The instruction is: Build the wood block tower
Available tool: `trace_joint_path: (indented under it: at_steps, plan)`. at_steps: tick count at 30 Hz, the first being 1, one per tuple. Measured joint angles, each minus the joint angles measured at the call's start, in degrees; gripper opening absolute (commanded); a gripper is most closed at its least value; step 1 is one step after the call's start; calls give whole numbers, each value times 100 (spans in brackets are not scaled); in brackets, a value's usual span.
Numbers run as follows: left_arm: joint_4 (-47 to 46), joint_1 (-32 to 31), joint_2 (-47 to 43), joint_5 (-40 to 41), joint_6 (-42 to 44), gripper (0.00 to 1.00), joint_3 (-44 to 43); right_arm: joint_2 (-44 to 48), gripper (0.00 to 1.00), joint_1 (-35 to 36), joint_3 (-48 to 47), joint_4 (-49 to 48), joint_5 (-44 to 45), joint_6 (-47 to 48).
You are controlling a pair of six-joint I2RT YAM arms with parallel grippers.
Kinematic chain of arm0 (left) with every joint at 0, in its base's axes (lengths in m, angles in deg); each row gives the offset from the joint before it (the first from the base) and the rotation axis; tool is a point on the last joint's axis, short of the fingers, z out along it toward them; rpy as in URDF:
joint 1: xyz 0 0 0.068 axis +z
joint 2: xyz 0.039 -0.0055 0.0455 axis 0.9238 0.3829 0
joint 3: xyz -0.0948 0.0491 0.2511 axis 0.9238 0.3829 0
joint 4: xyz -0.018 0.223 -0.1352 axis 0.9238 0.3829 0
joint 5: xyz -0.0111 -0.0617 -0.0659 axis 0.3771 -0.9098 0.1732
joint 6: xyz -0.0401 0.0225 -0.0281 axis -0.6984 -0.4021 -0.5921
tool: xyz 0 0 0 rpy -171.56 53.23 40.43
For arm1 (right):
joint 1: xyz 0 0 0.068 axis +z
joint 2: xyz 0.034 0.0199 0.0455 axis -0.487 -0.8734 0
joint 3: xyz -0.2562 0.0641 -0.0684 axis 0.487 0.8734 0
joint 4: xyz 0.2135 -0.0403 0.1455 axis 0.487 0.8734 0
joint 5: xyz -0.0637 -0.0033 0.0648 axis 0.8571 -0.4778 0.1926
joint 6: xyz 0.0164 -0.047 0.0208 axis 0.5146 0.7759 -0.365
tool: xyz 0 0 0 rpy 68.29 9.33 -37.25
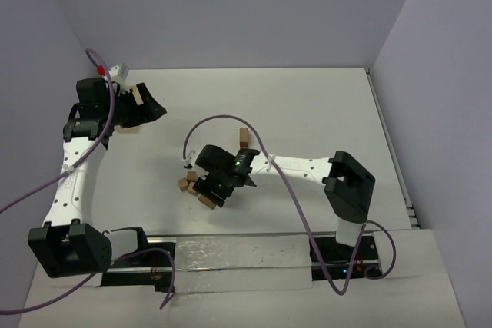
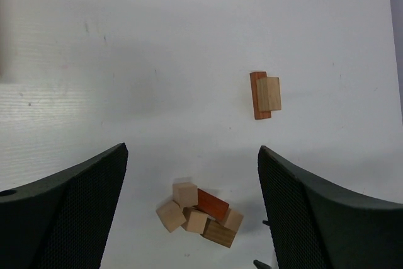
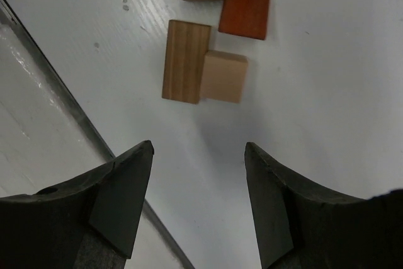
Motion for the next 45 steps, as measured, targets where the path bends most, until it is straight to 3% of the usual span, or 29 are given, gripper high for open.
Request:
trace_joint_path:
  at_steps: [9, 21, 27, 30, 35, 44, 45]
  plan:
    - [3, -8, -18, -260, -10, 89, 162, -1018, 69, 26, -1000, 367, 369, -225]
    - [-16, -8, -20, -283, -56, 90, 177, -1642, 72, -30, -1355, 750, 324, -399]
    - [-43, -8, -37, -278, -101, 90, 211, -1824, 61, -156, -1541, 816, 192, -450]
    - [-52, -8, -71, -277, -115, 90, 270, -1826, 43, -206, -1547, 819, 141, -469]
    - [-72, -8, -74, -275, -133, 90, 278, -1826, 2, -245, -1548, 821, 48, -496]
    - [-78, -8, -72, -217, -176, 91, 278, -1136, 0, -544, -1451, 927, -56, -617]
    - [-79, -8, -72, -189, -199, 96, 278, -946, 0, -655, -1444, 922, -13, -682]
